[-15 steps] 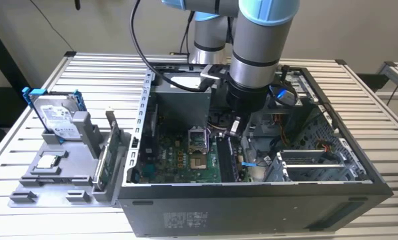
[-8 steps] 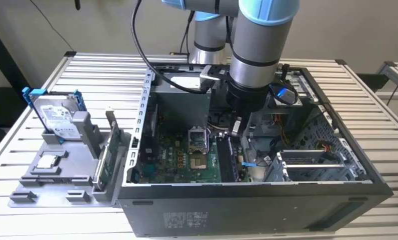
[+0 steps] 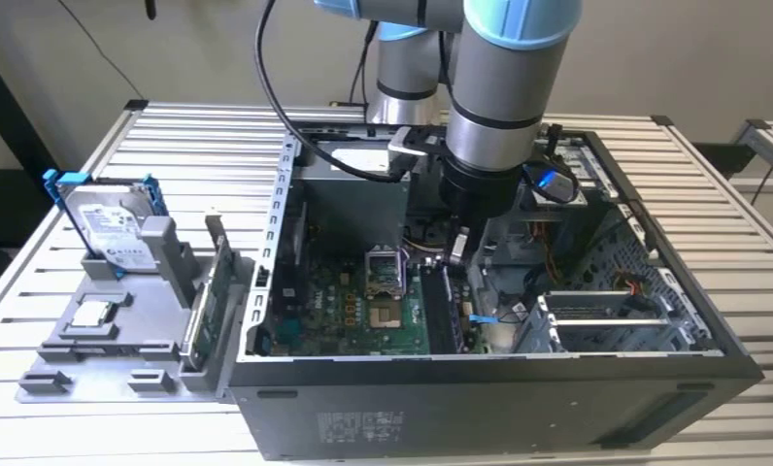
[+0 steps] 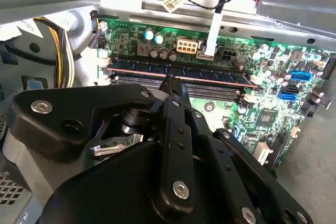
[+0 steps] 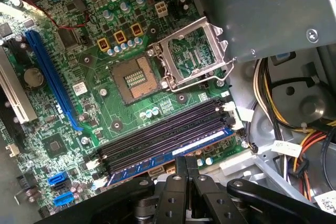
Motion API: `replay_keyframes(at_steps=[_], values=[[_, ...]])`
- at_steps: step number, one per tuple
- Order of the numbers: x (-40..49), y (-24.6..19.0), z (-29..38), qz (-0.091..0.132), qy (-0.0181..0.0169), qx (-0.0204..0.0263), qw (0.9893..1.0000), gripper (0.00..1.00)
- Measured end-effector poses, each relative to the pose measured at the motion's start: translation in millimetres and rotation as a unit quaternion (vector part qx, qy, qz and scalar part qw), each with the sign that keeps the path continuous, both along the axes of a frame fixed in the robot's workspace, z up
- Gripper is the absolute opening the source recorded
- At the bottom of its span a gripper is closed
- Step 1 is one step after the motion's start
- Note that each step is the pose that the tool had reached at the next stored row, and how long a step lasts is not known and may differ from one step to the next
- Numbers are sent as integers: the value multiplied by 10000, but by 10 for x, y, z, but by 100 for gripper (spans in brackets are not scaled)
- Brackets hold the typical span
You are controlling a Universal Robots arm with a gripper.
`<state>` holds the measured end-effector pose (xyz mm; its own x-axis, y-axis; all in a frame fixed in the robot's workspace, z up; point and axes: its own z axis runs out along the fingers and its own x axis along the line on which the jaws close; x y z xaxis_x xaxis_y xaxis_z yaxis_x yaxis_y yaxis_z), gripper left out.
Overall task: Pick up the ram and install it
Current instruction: 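Press down the ram until it locks into place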
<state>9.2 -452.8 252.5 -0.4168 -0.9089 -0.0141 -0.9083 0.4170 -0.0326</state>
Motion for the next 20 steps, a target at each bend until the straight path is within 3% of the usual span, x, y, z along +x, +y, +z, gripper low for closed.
replay_keyframes(at_steps=[6, 11, 17, 20], values=[[-1, -1, 1, 4, 1, 3, 10000, 11], [0, -1, -13, 316, 0, 10, 9995, 11], [0, -2, -52, 729, 1, 9, 9973, 11], [0, -3, -76, 943, 1, 9, 9955, 11]])
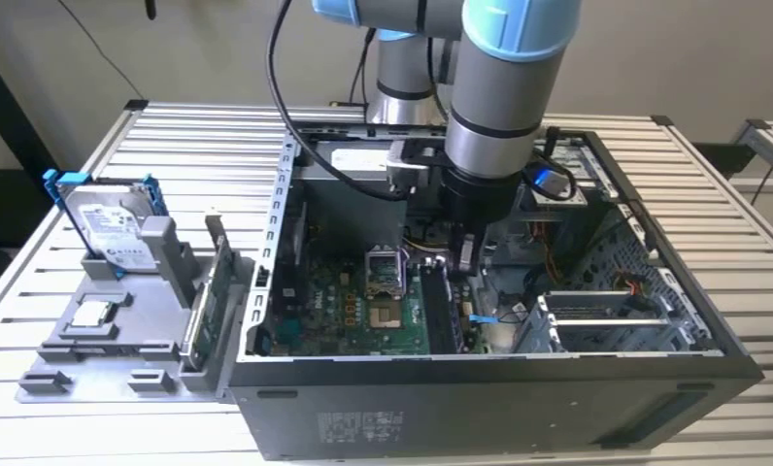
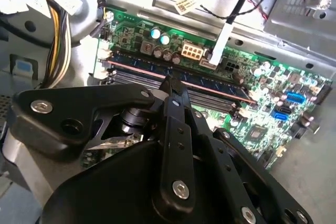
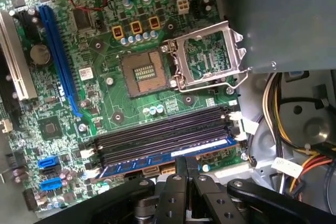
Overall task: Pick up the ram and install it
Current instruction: 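Press down the ram until it locks into place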
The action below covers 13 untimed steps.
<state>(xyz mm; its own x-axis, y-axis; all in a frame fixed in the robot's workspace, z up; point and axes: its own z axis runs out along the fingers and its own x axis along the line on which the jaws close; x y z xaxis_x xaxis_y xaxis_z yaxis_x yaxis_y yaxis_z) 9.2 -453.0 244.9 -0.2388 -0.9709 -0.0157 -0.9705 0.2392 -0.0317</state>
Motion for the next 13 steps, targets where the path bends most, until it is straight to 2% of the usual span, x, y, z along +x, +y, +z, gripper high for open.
replay_keyframes(at_steps=[4, 9, 13], values=[[0, -17, -32, 190, 0, 0, 9998, 11], [0, -62, -81, 339, 11, 0, 9994, 11], [0, -95, -116, 454, 40, 1, 9990, 11]])
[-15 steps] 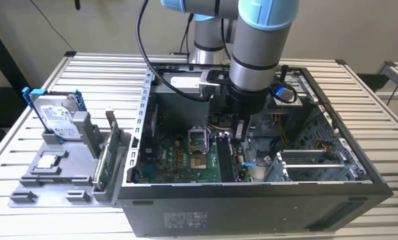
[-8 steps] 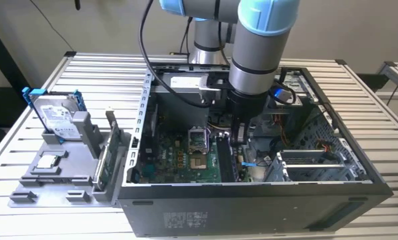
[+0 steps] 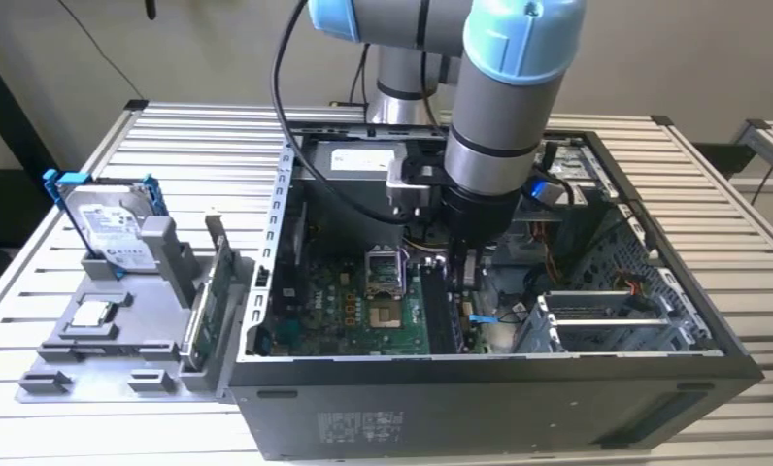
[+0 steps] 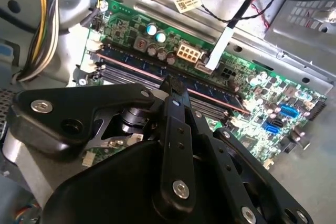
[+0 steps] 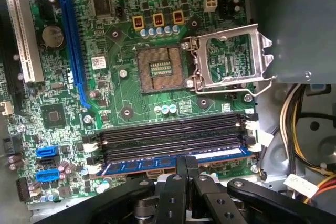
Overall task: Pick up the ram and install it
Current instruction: 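Press down the ram until it locks into place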
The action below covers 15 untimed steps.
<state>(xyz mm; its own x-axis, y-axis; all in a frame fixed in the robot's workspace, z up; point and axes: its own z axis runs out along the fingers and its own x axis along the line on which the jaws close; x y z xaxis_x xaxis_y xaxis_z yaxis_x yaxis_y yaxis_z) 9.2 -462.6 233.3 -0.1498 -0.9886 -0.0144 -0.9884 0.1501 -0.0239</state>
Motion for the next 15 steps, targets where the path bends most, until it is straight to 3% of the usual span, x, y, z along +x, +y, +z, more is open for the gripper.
replay_keyframes(at_steps=[8, 11, 15], values=[[0, -70, -26, 187, 9, -5, 9998, 11], [24, -71, -30, 206, 63, -14, 9998, 11], [28, -71, -36, 220, 92, -16, 9997, 11]])
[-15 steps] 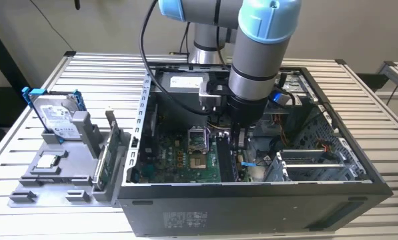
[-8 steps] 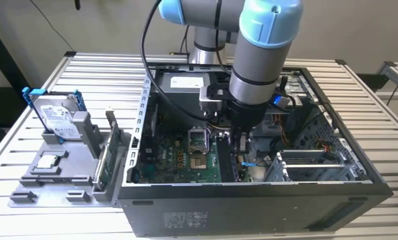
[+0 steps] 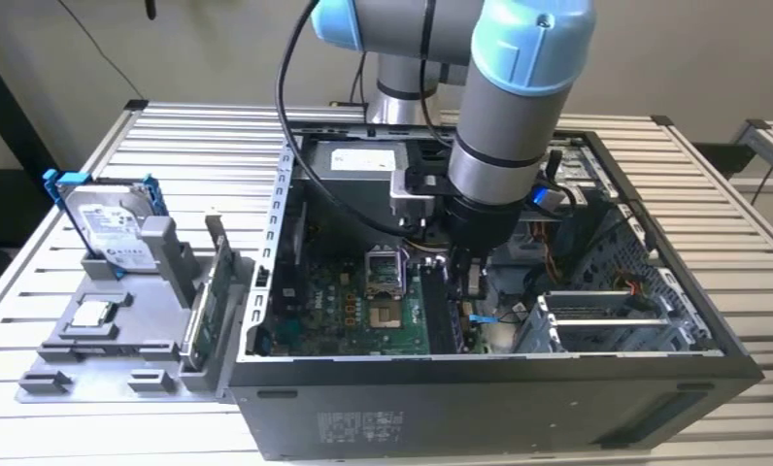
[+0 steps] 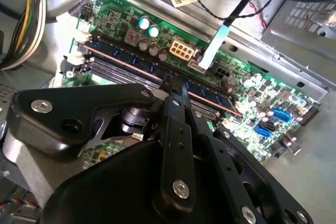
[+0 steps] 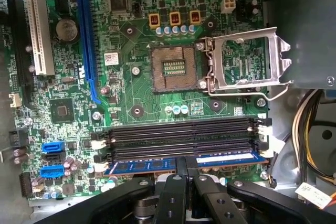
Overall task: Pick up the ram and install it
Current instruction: 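Press down the ram until it locks into place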
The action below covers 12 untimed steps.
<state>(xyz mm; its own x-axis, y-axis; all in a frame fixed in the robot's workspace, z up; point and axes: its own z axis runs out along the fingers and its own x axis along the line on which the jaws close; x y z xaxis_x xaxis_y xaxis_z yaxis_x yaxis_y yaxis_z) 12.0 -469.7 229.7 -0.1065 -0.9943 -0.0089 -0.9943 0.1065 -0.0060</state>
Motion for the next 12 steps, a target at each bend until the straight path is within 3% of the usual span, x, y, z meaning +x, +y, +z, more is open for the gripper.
replay_keyframes(at_steps=[12], values=[[1, 0, -47, 9, 2, -1, 10000, 11]])
